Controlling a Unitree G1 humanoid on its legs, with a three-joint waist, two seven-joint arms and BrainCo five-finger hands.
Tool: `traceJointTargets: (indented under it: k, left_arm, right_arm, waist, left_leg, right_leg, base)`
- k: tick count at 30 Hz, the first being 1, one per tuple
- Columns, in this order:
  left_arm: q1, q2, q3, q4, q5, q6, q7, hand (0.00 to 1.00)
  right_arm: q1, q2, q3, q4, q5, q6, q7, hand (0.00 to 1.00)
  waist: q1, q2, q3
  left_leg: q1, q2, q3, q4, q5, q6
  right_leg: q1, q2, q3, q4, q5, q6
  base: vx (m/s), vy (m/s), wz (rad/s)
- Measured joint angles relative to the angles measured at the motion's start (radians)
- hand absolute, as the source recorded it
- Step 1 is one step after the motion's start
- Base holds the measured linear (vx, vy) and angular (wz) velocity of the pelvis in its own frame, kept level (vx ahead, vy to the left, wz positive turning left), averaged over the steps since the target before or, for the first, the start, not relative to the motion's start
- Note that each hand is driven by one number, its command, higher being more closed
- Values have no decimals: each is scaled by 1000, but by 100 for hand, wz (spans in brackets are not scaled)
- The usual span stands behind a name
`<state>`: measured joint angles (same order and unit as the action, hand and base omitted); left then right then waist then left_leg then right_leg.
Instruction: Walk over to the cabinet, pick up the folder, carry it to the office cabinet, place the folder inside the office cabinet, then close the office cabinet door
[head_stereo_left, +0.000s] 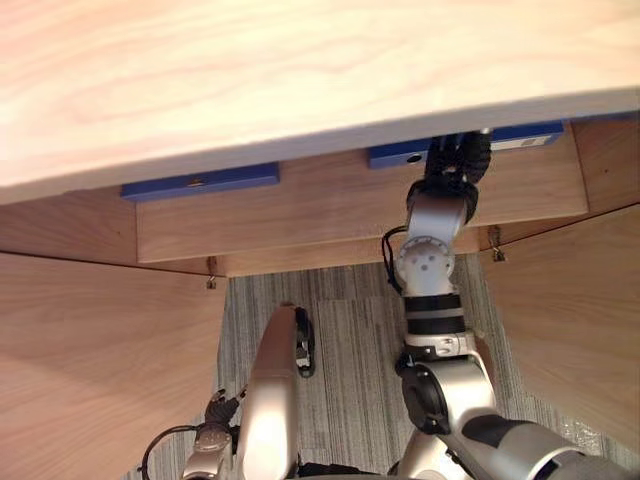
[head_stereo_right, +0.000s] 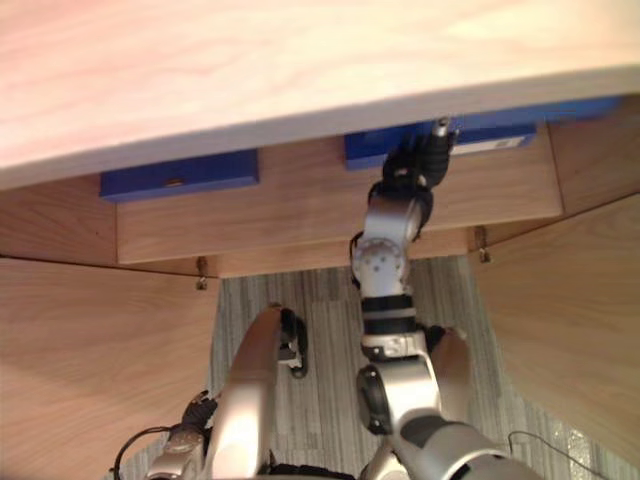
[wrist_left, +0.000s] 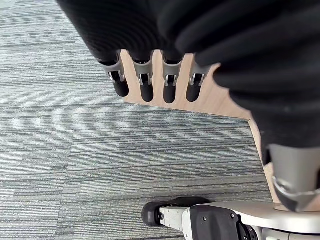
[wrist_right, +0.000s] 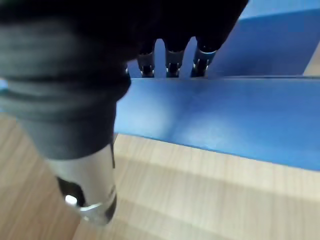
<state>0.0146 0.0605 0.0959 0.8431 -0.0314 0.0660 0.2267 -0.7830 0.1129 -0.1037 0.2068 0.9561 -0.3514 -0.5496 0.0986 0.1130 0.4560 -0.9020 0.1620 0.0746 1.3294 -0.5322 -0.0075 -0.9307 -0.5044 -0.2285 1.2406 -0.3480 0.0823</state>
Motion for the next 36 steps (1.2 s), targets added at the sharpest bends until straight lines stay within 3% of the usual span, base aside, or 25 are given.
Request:
traceJointTargets:
  k: [3, 5, 9, 14, 28, 34, 36]
  left_arm:
    - [1, 2, 0, 7, 0, 0, 5, 0]
    - [5, 2, 0, 8, 0, -5, 7, 0]
    - [7, 7, -1, 7, 0, -20, 11, 0]
    - [8, 10, 0, 7, -1, -28, 12, 0]
    - [29, 16, 0, -20, -7, -53, 5, 0]
    - [40, 19, 0, -37, -9, -55, -4, 0]
    - [46, 22, 0, -48, -9, -55, -12, 0]
  right_arm:
    - [76, 2, 75, 1, -103, 67, 20, 0]
    - [93, 3, 110, 11, -260, 150, 42, 0]
    - [93, 2, 145, 41, -495, 264, 81, 0]
    - [93, -9, 147, 99, -598, 333, 140, 0]
    - [-15, -78, 172, 240, -832, 406, 220, 0]
    - [-34, -171, 135, 239, -905, 435, 235, 0]
    - [-47, -216, 126, 237, -979, 450, 246, 0]
  waist:
    - [-12, -4, 2]
    - [-22, -6, 3]
    - [-27, -29, 1]
    - [-33, -37, 4]
    - [-44, -52, 13]
    - [-50, -60, 17]
    - [-53, -65, 20]
  left_leg:
    - [13, 2, 8, -6, 0, 0]
    - [14, 6, 11, -7, 0, 0]
    - [15, 18, 17, -7, -2, -3]
    - [15, 20, 22, -12, -2, -3]
    - [13, 19, 30, -14, -2, -2]
    - [12, 18, 32, -15, -1, -1]
    - [12, 18, 32, -15, -1, -1]
  right_leg:
    - [6, 4, 5, -7, 4, 1]
    - [5, 8, 7, -11, 5, 3]
    - [3, 17, 7, -17, 13, -4]
    - [3, 20, 7, -33, 25, 0]
    - [6, 19, 7, -57, 47, 6]
    - [5, 18, 7, -58, 49, 7]
    - [5, 17, 7, -58, 49, 6]
  base:
    - [-3, 6, -7]
    - [-7, 7, -7]
    - [-4, 7, -8]
    - [3, 10, -1]
    - [2, 13, -1]
    - [0, 0, 0]
    - [0, 0, 0]
